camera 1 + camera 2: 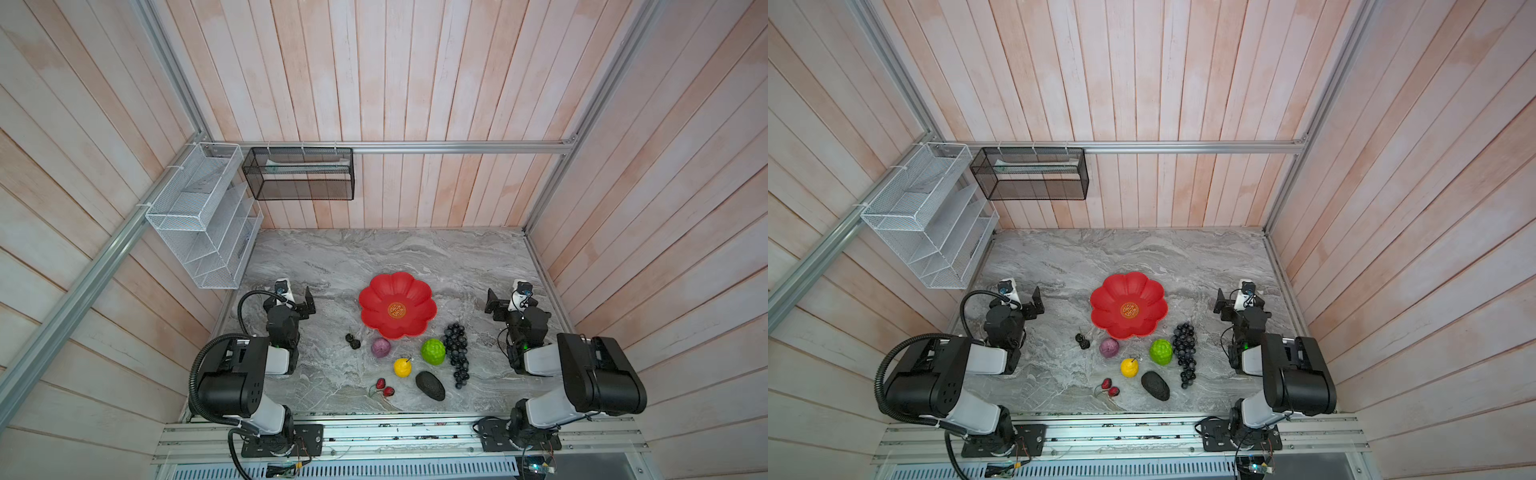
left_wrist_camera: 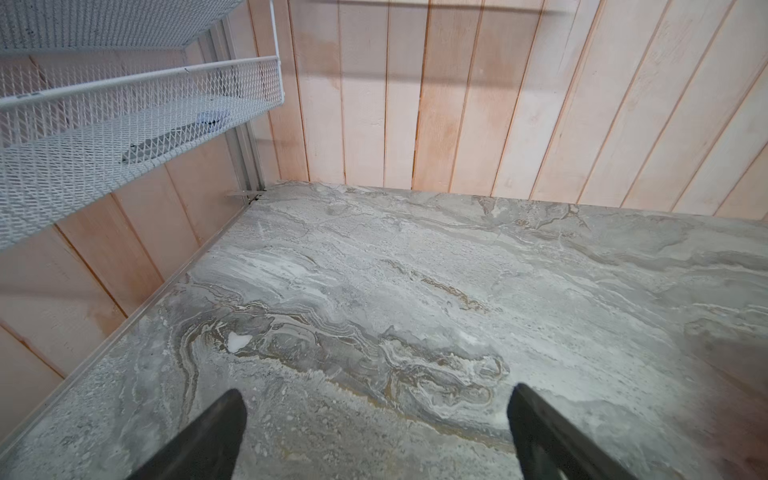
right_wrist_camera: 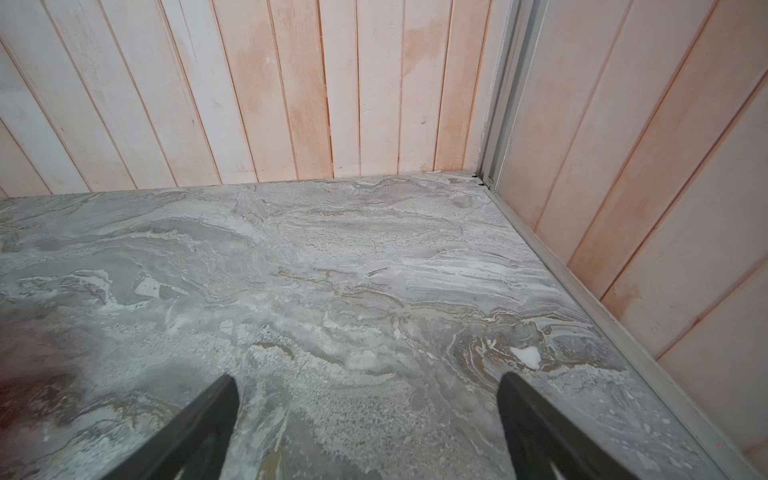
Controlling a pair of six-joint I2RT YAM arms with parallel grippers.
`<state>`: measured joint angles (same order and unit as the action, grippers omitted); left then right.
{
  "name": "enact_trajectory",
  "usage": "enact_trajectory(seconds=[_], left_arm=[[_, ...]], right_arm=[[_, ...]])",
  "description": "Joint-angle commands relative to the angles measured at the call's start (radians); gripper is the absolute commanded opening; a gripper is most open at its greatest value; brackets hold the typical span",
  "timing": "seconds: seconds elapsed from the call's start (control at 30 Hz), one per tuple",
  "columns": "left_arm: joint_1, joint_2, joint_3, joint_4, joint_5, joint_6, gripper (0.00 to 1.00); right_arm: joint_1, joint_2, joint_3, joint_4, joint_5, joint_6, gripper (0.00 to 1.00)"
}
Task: Place and organize the fake fruits in the fruit bowl
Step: 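Raise both grippers from the rest pose toward the table, then reach the right gripper down to the green bumpy fruit while the left gripper advances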
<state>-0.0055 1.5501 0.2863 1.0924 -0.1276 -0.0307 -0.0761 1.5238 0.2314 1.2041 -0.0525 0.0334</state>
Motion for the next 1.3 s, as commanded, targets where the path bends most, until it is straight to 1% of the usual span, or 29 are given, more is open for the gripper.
enact_trajectory(seconds=[0.0, 0.7, 0.73, 0.8, 0.83, 0.9, 0.93, 0.97, 1.0, 1.03, 1.1, 1.17, 1.23, 1.27], left_arm=[[0.004, -0.007, -0.005, 0.033, 0.009, -0.008, 1.00], [0.005, -0.008, -0.003, 0.030, 0.011, -0.008, 1.00], [0.006, -0.009, -0.005, 0.031, 0.011, -0.008, 1.00], [0.005, -0.018, 0.007, 0.014, -0.001, -0.010, 1.00], [0.002, -0.040, 0.030, -0.040, -0.018, -0.013, 1.00], [0.001, -0.094, 0.136, -0.278, -0.069, -0.030, 1.00], [0.001, -0.110, 0.190, -0.383, -0.076, -0.031, 1.00], [-0.001, -0.123, 0.230, -0.452, -0.072, -0.028, 1.00], [-0.004, -0.133, 0.263, -0.508, -0.081, -0.033, 1.00], [-0.011, -0.145, 0.304, -0.591, -0.116, -0.060, 1.00], [-0.022, -0.173, 0.382, -0.764, -0.152, -0.141, 1.00], [-0.055, -0.194, 0.462, -0.940, -0.193, -0.206, 1.00], [-0.113, -0.211, 0.505, -1.040, -0.247, -0.229, 1.00], [-0.148, -0.222, 0.523, -1.085, -0.265, -0.232, 1.00]], right_arm=[[0.006, -0.001, 0.009, 0.016, 0.012, 0.008, 0.98], [0.009, -0.001, 0.011, 0.013, 0.013, 0.007, 0.98], [0.008, -0.002, 0.011, 0.014, 0.019, 0.008, 0.98], [0.015, -0.022, 0.014, 0.017, 0.091, 0.029, 0.98], [0.015, -0.052, 0.022, -0.011, 0.105, 0.034, 0.98], [0.029, -0.133, 0.045, -0.126, 0.105, 0.012, 0.98], [0.043, -0.173, 0.059, -0.178, 0.128, 0.005, 0.98], [0.047, -0.208, 0.076, -0.229, 0.133, 0.018, 0.98], [0.046, -0.235, 0.098, -0.282, 0.138, 0.046, 0.98], [0.045, -0.263, 0.127, -0.368, 0.150, 0.076, 0.97], [0.045, -0.305, 0.207, -0.532, 0.158, 0.151, 0.91], [0.051, -0.339, 0.290, -0.691, 0.097, 0.210, 0.86], [0.079, -0.357, 0.343, -0.803, 0.043, 0.249, 0.83], [0.109, -0.363, 0.375, -0.882, 0.030, 0.252, 0.82]])
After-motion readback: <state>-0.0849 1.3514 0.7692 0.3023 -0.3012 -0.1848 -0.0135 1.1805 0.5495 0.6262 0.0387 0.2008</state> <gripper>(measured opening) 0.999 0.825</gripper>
